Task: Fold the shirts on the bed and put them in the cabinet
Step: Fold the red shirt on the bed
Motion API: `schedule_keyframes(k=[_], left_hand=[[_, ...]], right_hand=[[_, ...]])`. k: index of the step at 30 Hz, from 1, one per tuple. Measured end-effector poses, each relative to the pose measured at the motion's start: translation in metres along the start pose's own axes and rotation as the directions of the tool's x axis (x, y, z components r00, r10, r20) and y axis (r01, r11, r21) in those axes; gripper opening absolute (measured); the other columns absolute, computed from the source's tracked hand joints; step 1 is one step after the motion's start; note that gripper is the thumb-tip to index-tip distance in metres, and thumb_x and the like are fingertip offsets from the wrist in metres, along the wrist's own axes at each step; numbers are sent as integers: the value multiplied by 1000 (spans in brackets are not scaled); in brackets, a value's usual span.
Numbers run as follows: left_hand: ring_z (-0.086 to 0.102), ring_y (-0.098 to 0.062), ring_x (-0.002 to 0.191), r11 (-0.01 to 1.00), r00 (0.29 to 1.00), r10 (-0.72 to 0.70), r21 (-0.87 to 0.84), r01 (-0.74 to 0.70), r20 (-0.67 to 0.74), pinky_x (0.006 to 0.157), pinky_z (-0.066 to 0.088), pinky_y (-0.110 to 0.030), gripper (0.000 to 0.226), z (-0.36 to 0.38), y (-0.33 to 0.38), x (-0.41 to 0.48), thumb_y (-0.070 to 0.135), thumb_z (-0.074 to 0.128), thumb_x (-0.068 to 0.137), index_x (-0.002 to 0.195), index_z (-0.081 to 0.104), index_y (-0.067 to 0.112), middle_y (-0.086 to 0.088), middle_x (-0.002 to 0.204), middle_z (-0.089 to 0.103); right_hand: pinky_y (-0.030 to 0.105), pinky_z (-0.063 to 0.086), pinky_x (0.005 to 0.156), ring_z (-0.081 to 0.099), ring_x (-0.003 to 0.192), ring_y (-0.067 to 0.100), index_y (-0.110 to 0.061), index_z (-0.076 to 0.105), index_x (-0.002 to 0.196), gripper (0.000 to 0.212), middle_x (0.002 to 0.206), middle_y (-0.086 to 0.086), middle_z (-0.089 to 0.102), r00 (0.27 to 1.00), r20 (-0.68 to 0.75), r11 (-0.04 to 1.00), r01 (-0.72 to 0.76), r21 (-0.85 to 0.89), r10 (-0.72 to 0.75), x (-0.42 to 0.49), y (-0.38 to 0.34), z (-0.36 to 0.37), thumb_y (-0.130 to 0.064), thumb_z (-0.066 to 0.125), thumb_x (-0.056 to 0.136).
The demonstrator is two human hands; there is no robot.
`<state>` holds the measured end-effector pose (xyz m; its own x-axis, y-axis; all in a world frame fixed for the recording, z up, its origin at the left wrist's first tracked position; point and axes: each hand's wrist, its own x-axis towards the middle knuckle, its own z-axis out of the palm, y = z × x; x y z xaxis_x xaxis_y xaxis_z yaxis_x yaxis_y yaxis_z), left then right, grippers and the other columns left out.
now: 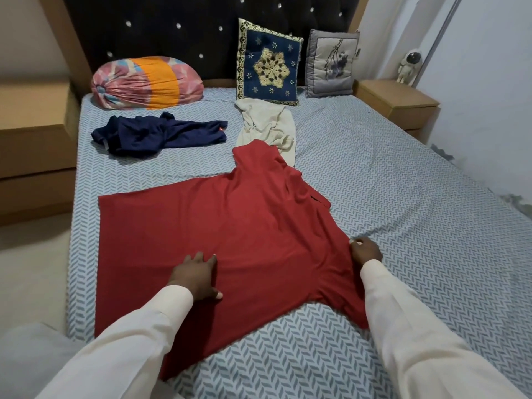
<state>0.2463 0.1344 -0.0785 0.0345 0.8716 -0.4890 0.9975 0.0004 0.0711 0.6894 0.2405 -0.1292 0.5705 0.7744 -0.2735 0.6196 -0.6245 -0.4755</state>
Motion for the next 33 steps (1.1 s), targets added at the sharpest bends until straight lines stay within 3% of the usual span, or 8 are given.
schedule_keyframes(k=[3,9,15,19,22,24,27,33], left_hand=[[36,-30,131,1000,995,1,8,0,-100,101,45,-42,95,-13,5,15,67,72,69,147,32,28,-4,140,37],[10,-36,149,1000,999,-17,-14,16,-51,111,33,-50,119,-32,14,55,66,76,67,157,6,33,-8,163,6],[15,-43,144,995,993,-70,72,64,90,107,39,-55,148,-49,24,90,70,85,45,155,-9,37,-8,163,0],[20,-43,139,995,990,-96,-9,97,101,104,44,-55,146,-55,25,112,77,81,42,155,-2,38,-1,158,11],[28,-41,130,990,988,-126,-56,132,95,97,48,-57,149,-56,25,122,75,83,37,155,0,38,3,152,16],[28,-40,128,987,983,-147,-47,153,110,96,49,-57,153,-55,26,126,74,84,34,154,-3,38,5,150,13],[26,-38,128,985,977,-165,-32,171,133,95,49,-58,156,-52,28,132,74,85,34,154,-8,38,7,150,9],[26,-38,128,986,976,-166,9,166,141,95,50,-57,157,-50,27,136,77,83,34,154,-11,36,6,151,7]], right_hand=[[42,48,99,61,115,35,-25,71,96,21,119,11,68,1000,1,1000,-2,-4,2,8,-6,3,-40,61,84],[45,46,97,59,117,39,-13,69,116,62,125,18,64,971,-142,981,-187,49,192,-3,-4,-31,-62,60,78],[44,45,100,60,114,33,-22,66,103,23,116,9,69,991,-71,991,119,52,-115,47,-62,-11,-37,59,86],[47,39,108,54,124,33,-23,61,125,44,129,11,63,973,111,978,207,-25,-203,99,-107,17,-50,59,91],[43,48,93,62,97,28,-26,71,92,40,95,4,69,951,217,971,235,-47,-219,110,-130,23,-63,66,79],[34,47,74,61,75,24,-16,67,78,30,74,5,66,940,247,971,238,29,-237,115,-136,13,-46,73,82],[35,47,81,66,93,32,-11,65,77,26,90,17,70,992,27,989,120,91,-123,136,-120,-7,-35,69,87],[52,45,101,65,102,31,-24,66,86,66,97,4,71,1000,4,1000,13,0,-13,176,-95,18,-83,59,57]])
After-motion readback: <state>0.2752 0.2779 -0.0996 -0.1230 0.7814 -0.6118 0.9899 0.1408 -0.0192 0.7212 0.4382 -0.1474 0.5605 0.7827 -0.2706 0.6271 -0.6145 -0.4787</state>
